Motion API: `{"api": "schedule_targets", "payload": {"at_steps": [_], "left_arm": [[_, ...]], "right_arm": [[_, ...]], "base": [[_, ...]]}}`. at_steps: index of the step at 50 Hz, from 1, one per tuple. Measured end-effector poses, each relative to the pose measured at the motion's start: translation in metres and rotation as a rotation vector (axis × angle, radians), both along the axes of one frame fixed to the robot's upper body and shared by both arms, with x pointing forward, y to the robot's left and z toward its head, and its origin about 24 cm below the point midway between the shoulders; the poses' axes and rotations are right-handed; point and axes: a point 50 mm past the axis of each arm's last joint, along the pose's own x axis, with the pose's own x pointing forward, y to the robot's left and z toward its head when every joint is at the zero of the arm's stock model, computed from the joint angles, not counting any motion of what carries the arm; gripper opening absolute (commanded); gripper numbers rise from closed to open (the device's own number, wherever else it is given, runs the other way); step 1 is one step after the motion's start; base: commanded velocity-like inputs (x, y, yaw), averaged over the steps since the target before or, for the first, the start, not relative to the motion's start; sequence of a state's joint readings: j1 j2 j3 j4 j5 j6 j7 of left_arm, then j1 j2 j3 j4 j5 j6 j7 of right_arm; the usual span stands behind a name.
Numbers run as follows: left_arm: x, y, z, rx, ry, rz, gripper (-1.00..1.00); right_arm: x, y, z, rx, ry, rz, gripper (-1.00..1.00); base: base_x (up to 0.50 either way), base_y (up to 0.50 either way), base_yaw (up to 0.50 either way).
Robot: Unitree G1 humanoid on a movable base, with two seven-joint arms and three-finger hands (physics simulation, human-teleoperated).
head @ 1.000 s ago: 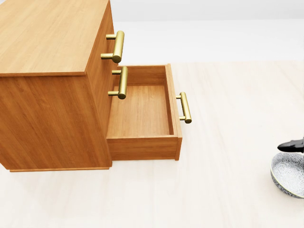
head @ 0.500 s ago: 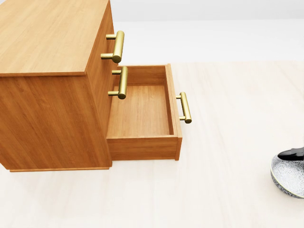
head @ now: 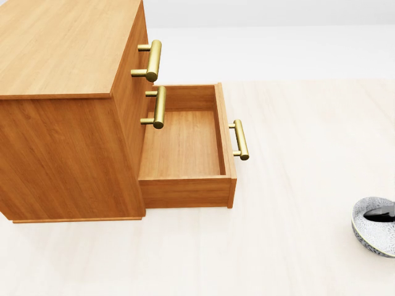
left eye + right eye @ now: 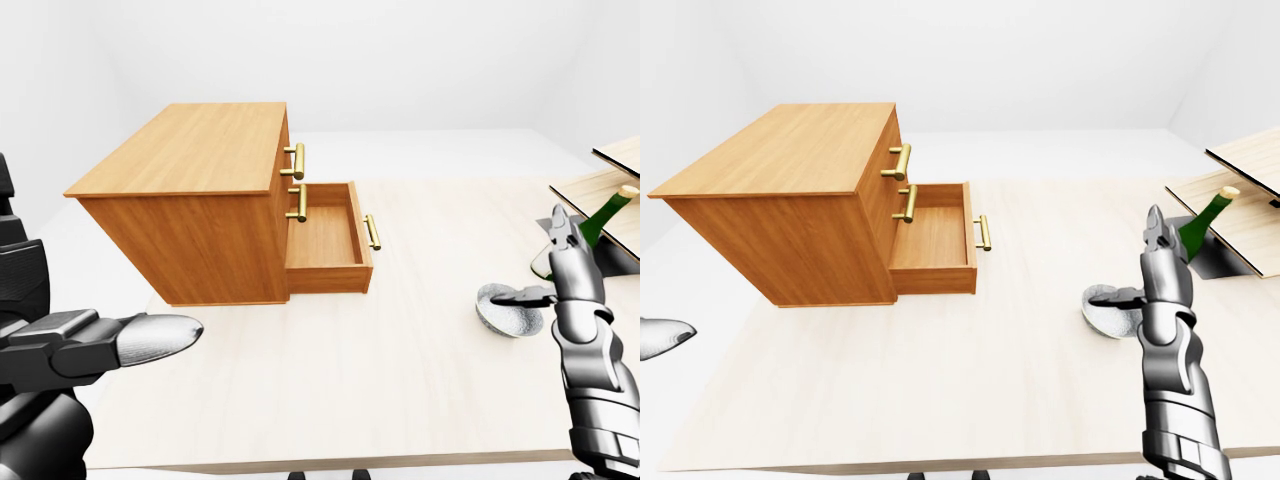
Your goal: Put the bowl on top of the cabinet.
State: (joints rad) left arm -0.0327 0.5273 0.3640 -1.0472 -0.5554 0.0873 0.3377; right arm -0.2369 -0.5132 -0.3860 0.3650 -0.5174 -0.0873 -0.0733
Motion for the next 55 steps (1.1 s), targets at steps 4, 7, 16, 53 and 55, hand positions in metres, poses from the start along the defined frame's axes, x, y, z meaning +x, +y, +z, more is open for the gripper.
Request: {"api": "schedule_targets", "payload": {"at_steps": [4, 7, 16, 53, 55], "left_arm": [[0.0, 0.0, 0.0, 0.001, -0.001, 0.001, 0.93], [0.0, 0.0, 0.0, 0.002, -0.001, 0.001, 0.93], [0.0, 0.0, 0.0, 0.004, -0.002, 0.002, 0.93], [0.0, -0.001, -0.001, 0.007, -0.006, 0.002, 0.93], [0.0, -0.001, -0.001, 0.007, -0.007, 0.002, 0.93]], "right_arm": [[-0.002, 0.0, -0.002, -0.004, 0.008, -0.003, 1.0], [-0.004, -0.001, -0.004, -0.009, 0.015, -0.007, 1.0], [-0.008, -0.003, -0.009, -0.029, 0.034, -0.024, 1.0], [-0.018, -0.004, -0.024, -0.08, 0.087, -0.06, 1.0], [-0.019, -0.004, -0.025, -0.082, 0.09, -0.061, 1.0]], "base": [[0.0, 0.0, 0.0], [0.0, 0.0, 0.0], [0.0, 0.0, 0.0], [0.0, 0.0, 0.0], [0.0, 0.0, 0.0]]}}
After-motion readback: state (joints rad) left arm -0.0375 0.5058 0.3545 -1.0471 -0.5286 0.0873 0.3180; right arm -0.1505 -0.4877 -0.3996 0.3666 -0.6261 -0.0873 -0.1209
